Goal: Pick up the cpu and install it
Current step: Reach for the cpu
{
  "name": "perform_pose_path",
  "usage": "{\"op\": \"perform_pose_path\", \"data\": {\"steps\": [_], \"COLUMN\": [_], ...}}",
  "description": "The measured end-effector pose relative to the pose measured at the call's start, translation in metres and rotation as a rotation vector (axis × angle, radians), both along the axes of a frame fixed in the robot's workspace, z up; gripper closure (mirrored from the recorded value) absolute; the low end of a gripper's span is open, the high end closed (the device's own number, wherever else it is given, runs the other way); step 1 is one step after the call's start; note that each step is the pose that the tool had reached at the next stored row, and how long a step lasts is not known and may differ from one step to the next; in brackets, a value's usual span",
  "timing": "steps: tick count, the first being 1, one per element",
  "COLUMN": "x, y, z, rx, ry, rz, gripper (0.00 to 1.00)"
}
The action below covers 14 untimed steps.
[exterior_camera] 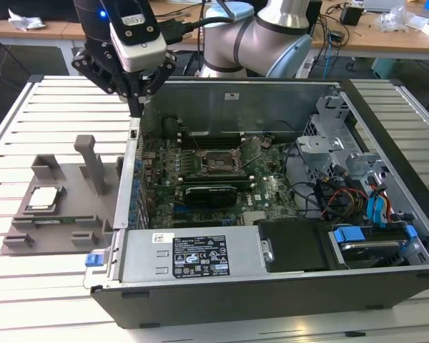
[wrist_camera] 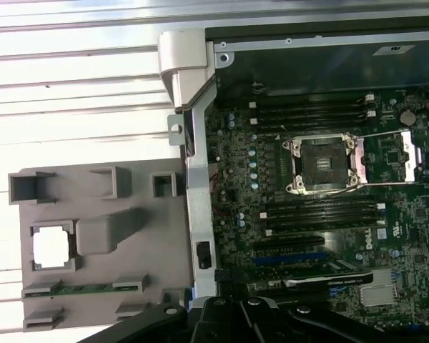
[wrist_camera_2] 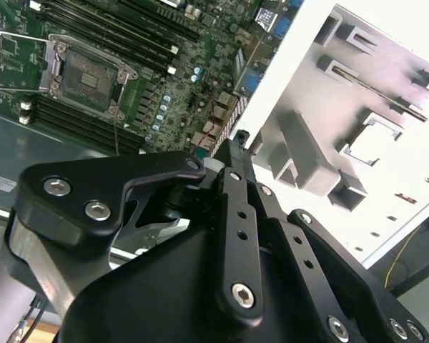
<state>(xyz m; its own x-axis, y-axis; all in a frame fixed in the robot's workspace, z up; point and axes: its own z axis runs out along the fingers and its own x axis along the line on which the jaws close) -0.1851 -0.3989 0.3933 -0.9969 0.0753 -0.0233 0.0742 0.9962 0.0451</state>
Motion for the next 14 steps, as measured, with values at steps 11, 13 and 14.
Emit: {"op": "perform_pose_path", "data": {"steps": [11,13,14], "x": [-0.0086,-0.0105,-0.0111], "y": [0.0,0.0,0.0], "z": [0.0,0.0,0.0], "rx": [0.0,0.0,0.0], "ry": [0.0,0.0,0.0], "rz": [0.0,0.0,0.0], "gripper": [0.89,0.89,0.89]}}
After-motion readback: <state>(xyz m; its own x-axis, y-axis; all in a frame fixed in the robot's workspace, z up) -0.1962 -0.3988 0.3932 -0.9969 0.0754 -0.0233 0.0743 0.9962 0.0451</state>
